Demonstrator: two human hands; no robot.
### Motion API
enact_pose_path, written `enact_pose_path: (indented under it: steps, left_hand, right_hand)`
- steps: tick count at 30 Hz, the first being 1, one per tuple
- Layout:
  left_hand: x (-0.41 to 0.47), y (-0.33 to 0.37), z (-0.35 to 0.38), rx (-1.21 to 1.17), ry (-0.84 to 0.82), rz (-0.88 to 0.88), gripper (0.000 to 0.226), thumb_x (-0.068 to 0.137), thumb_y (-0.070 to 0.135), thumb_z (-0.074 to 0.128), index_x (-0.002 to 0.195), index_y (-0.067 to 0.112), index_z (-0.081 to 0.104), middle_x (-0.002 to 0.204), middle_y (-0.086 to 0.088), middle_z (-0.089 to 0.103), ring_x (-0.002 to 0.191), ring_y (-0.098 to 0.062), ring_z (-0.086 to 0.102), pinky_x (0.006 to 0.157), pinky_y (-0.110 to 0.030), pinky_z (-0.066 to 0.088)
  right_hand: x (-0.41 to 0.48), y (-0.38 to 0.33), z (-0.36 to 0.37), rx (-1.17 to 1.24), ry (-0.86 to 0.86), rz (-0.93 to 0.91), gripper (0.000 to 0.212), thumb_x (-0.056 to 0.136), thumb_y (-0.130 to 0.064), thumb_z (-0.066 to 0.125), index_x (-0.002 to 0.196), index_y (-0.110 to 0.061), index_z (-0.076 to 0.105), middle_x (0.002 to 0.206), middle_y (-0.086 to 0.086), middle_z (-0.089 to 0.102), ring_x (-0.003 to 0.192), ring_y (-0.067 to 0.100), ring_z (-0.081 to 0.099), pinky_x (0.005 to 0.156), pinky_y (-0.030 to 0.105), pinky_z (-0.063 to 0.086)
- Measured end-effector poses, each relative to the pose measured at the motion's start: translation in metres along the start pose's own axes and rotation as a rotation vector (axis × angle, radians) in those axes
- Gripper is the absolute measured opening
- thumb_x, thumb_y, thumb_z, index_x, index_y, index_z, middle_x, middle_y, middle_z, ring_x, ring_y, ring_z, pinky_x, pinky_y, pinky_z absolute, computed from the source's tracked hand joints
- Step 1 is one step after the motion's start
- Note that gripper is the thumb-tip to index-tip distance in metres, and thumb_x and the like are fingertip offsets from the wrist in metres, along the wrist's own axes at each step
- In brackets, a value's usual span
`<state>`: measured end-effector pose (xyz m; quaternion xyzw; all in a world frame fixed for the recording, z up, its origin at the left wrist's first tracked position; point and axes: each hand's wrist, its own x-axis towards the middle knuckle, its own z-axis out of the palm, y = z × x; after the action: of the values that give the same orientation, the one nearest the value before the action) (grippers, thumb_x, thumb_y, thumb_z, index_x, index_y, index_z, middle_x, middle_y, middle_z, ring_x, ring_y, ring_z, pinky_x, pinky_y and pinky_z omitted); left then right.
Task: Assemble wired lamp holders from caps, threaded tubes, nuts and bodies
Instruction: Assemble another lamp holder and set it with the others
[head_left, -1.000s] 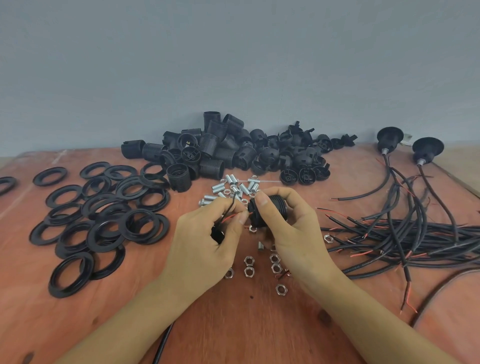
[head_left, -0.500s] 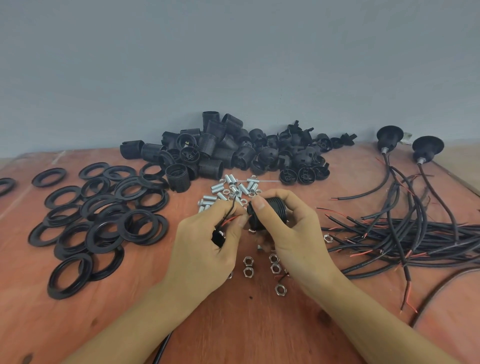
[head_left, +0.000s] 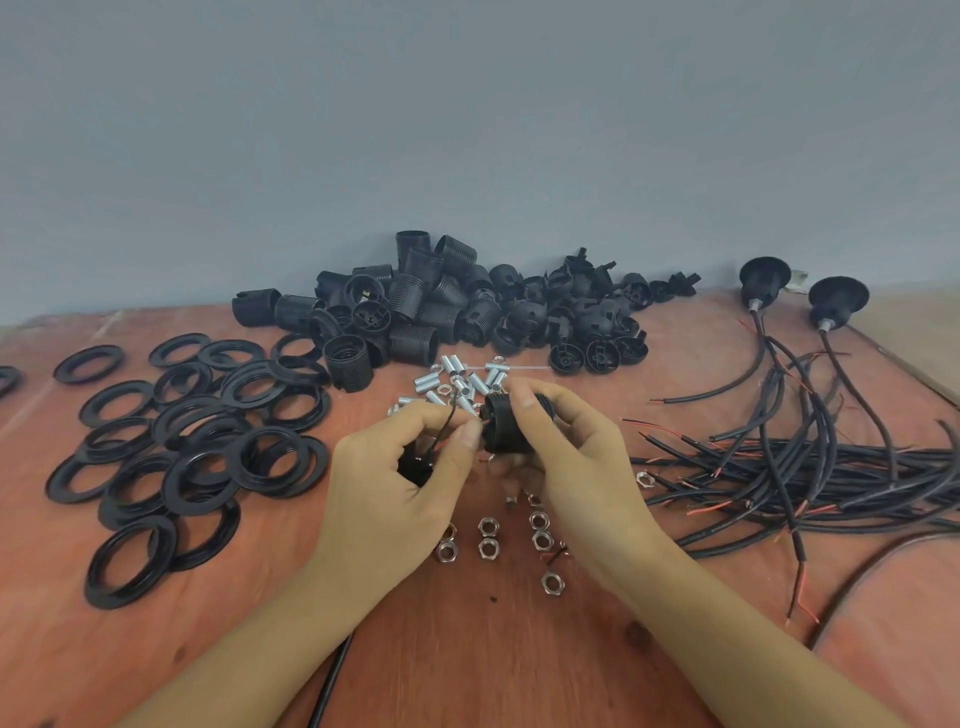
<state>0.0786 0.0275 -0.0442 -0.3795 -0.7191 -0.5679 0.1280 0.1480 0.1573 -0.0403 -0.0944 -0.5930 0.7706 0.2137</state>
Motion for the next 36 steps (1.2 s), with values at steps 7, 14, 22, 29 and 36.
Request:
enact_pose_path:
  steps: [7,14,22,29,36]
  left_hand:
    - [0.000,0.000,-0.001,0.031,0.008,-0.018,0.007,0.088,0.019,0.066,0.084,0.016,0.071,0.066,0.014,0.067,0.058,0.001,0.063,0.057,-0.013,0.046]
    - [-0.002,0.001,0.002,0.110,0.011,0.081,0.008,0.086,0.010,0.065,0.081,0.011,0.070,0.068,0.011,0.067,0.062,-0.003,0.063,0.060,-0.015,0.048]
    - [0.001,-0.002,0.000,0.034,0.012,0.023,0.006,0.085,0.016,0.066,0.085,0.014,0.071,0.071,0.011,0.070,0.067,-0.003,0.068,0.062,-0.014,0.051]
    - [0.006,-0.004,-0.005,-0.199,-0.031,-0.220,0.014,0.089,0.033,0.064,0.083,0.022,0.070,0.069,0.000,0.066,0.040,-0.011,0.056,0.038,-0.022,0.046]
    - [0.007,-0.004,-0.002,-0.385,0.019,-0.358,0.023,0.075,0.030,0.071,0.094,0.017,0.070,0.079,-0.006,0.071,0.069,-0.012,0.068,0.043,-0.023,0.052]
  right_hand:
    - [-0.001,0.003,-0.004,-0.017,-0.036,-0.058,0.027,0.082,-0.036,0.064,0.105,-0.023,0.071,0.081,0.005,0.072,0.060,0.019,0.067,0.052,0.025,0.050]
    - [-0.003,0.008,-0.006,-0.129,-0.028,-0.163,0.015,0.092,-0.025,0.064,0.105,-0.027,0.071,0.078,0.000,0.069,0.058,0.017,0.064,0.051,0.027,0.050]
    - [-0.002,0.002,-0.002,-0.148,0.001,-0.222,0.016,0.092,-0.019,0.066,0.105,-0.026,0.071,0.085,0.001,0.072,0.065,0.020,0.069,0.056,0.030,0.055]
    - [0.003,0.002,-0.007,-0.033,0.034,-0.107,0.015,0.094,-0.009,0.060,0.097,-0.020,0.070,0.111,0.011,0.068,0.101,0.029,0.064,0.086,0.042,0.050]
    - [0.005,0.003,-0.003,0.325,0.050,0.083,0.028,0.091,0.002,0.037,0.091,-0.015,0.058,0.086,0.003,0.065,0.076,0.018,0.058,0.064,0.028,0.047]
